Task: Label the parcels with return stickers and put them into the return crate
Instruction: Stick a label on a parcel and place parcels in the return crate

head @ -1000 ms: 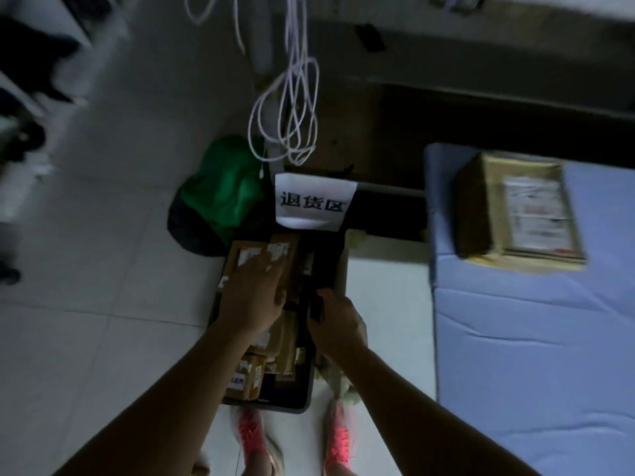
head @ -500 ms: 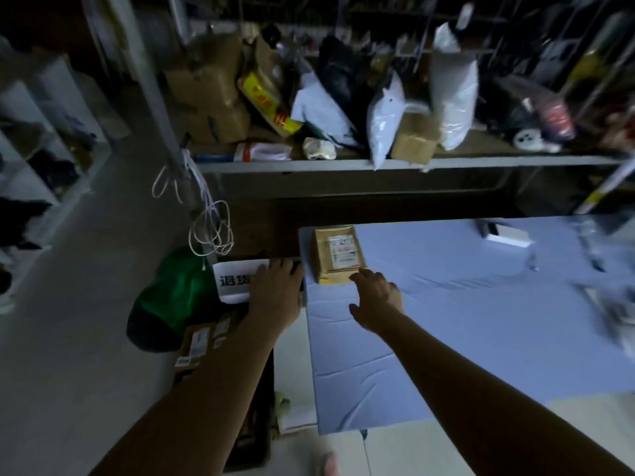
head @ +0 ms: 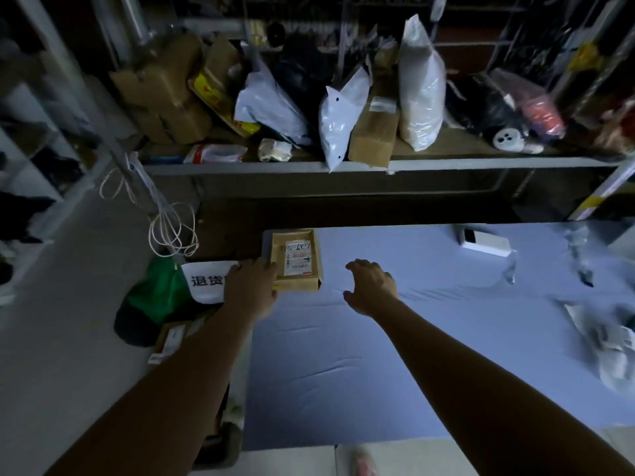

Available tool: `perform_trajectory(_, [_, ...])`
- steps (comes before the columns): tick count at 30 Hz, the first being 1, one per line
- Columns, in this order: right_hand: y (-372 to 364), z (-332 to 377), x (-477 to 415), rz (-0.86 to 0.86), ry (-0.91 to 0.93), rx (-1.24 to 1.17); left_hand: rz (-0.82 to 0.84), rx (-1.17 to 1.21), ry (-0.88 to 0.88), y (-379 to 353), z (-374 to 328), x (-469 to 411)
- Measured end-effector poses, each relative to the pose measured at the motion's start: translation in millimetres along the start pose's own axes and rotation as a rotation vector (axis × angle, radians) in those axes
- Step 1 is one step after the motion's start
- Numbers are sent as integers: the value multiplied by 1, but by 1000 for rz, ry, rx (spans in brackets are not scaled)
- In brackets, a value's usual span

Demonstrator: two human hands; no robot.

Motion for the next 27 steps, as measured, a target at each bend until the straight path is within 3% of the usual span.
perform_trajectory(6, [-36, -24, -73, 104, -89, -287, 129, 225, 302, -44, 4, -38])
perform_trajectory(13, [-121, 7, -120, 261, -316, -658, 276, 773, 688, -127, 19, -79])
perform_trajectory(19, [-148, 21, -130, 224, -461, -867, 144, 1015, 784, -166, 16, -82])
perform_trajectory(27, [-97, -26, -141, 131, -467, -978, -5, 1051, 658, -143, -25, -106])
Point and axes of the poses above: each hand's wrist, its own x-axis away from the middle knuckle, its own y-axis out of the back of the hand, z = x × y, the point moved 4 cm from there along -x, towards the middle knuckle, and after that the axes turned 12 degrees about -z, right-handed, at the moved point
